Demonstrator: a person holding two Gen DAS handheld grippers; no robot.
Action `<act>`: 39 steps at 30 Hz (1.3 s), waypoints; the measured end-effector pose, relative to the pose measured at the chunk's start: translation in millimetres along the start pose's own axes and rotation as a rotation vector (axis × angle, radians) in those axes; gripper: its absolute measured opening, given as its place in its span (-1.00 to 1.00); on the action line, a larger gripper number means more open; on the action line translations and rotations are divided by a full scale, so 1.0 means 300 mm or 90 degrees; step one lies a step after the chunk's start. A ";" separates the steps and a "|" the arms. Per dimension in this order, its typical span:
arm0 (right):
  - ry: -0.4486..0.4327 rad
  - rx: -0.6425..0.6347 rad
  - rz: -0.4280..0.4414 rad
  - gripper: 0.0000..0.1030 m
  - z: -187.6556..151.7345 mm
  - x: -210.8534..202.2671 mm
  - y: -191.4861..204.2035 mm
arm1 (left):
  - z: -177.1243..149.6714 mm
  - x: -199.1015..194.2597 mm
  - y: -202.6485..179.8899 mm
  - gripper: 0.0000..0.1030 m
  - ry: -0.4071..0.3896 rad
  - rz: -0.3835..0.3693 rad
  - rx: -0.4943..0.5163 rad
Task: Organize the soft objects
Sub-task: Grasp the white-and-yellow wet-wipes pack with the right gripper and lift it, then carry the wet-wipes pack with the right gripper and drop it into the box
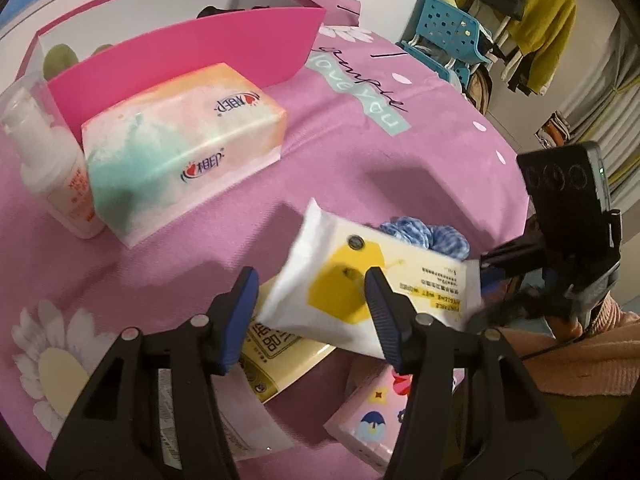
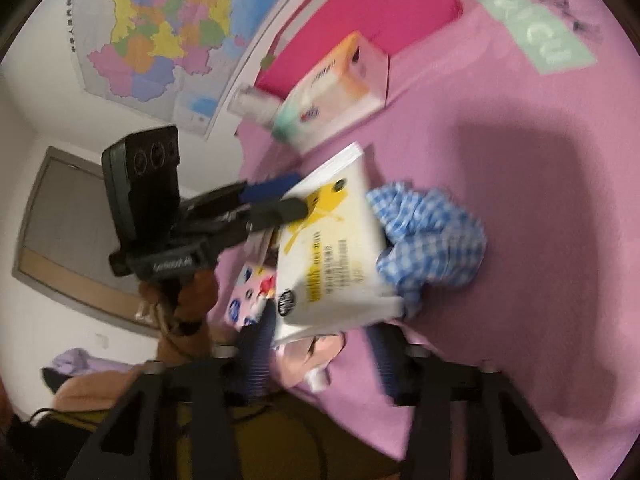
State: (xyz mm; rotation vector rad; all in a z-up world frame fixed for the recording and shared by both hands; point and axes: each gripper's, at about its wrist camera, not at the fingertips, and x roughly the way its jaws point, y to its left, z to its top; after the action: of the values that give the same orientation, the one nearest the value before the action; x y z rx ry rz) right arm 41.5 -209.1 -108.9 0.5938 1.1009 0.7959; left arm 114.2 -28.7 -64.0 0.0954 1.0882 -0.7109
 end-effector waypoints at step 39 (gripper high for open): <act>-0.189 -0.266 -0.172 -0.61 0.597 -0.136 0.218 | 0.356 -0.202 0.056 0.10 -0.155 0.060 -0.063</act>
State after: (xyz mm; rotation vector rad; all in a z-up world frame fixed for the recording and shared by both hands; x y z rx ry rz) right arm 182.1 -209.6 25.9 0.1941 0.6945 0.6512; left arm 190.5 -29.7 33.7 -0.0244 0.8775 -0.5675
